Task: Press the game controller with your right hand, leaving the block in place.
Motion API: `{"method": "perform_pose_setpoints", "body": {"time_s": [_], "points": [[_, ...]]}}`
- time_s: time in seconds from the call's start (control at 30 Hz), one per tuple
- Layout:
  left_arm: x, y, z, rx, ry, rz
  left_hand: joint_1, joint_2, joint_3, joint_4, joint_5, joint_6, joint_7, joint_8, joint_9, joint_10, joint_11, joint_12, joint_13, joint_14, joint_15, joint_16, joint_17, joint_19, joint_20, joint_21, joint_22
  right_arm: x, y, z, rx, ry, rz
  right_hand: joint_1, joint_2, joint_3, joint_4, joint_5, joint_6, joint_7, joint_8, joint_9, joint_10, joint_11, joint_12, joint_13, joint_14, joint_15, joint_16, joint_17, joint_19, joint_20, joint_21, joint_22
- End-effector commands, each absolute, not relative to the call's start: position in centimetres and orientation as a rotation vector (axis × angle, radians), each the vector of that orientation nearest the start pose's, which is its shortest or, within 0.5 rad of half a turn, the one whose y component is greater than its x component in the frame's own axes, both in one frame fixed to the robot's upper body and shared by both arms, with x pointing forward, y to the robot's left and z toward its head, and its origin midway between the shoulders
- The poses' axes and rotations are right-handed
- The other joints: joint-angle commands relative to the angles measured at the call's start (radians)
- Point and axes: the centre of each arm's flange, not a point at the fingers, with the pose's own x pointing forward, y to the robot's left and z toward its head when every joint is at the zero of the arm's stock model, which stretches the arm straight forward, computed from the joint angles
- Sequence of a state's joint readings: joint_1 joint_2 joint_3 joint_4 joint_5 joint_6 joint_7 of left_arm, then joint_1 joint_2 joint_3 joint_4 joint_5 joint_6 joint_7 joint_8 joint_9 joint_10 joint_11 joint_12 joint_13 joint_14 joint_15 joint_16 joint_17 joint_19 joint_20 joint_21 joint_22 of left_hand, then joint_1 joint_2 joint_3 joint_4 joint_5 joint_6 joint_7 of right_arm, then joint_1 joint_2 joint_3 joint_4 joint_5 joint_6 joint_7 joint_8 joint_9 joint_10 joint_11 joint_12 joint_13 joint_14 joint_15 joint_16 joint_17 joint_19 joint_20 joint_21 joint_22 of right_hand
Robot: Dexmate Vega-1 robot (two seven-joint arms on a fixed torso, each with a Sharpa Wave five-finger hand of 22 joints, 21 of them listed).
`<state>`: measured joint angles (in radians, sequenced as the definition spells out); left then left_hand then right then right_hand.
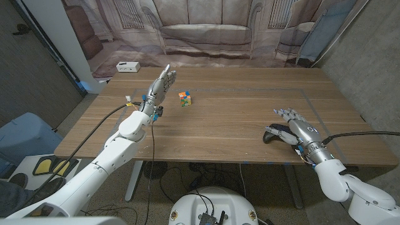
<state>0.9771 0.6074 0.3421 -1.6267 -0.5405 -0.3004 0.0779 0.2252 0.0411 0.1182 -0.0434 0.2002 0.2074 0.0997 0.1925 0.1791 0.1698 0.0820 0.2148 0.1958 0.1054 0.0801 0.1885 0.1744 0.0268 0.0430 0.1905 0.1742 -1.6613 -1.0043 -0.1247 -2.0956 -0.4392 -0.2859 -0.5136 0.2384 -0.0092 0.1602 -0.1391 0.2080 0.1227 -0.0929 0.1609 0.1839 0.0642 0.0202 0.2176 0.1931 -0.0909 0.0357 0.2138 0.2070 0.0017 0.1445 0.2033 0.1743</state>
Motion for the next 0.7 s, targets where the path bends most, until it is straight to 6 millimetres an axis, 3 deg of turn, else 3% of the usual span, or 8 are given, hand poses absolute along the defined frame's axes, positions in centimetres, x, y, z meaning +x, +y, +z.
{"method": "perform_pose_setpoints", "body": {"time_s": [0.03,0.47,0.7], "points": [[58.5,26.3,0.3,0.076,-0.744,-0.236,0.004,0.009,0.002,-0.006,-0.002,0.013,0.001,0.0,0.002,0.005,-0.001,-0.003,0.001,-0.001,-0.002,-0.001,0.005,-0.002,0.001,0.006,0.004,45.5,-32.6,-12.0,-1.25,-0.56,-0.288,-0.007,-0.007,0.001,0.006,0.004,0.001,0.012,0.012,0.003,0.004,0.002,-0.003,0.002,-0.003,-0.002,-0.003,0.005,0.001,0.001,-0.002,0.003],[58.6,26.3,0.2,0.064,-0.753,-0.234,0.007,0.013,0.004,-0.009,-0.003,0.013,0.002,0.0,0.002,0.004,0.0,-0.004,0.001,-0.001,-0.004,-0.001,0.005,-0.002,0.001,0.006,0.004,45.3,-32.1,-10.6,-1.121,-0.626,-0.283,-0.023,-0.016,-0.007,0.011,0.003,0.043,0.026,0.034,0.003,0.018,0.008,0.0,0.002,0.015,-0.003,0.003,0.005,0.022,-0.027,0.004,0.003],[58.4,26.2,0.3,0.061,-0.759,-0.235,0.007,0.014,0.004,-0.01,-0.003,0.013,0.002,-0.001,0.002,0.005,0.0,-0.003,0.001,-0.002,-0.004,-0.001,0.005,-0.002,0.0,0.006,0.004,45.6,-31.8,-9.7,-1.071,-0.666,-0.275,-0.025,-0.017,-0.007,0.011,0.003,0.09,0.035,0.049,0.003,0.032,0.01,0.001,0.002,0.041,-0.008,0.01,0.003,0.062,-0.061,0.015,0.003]]}}
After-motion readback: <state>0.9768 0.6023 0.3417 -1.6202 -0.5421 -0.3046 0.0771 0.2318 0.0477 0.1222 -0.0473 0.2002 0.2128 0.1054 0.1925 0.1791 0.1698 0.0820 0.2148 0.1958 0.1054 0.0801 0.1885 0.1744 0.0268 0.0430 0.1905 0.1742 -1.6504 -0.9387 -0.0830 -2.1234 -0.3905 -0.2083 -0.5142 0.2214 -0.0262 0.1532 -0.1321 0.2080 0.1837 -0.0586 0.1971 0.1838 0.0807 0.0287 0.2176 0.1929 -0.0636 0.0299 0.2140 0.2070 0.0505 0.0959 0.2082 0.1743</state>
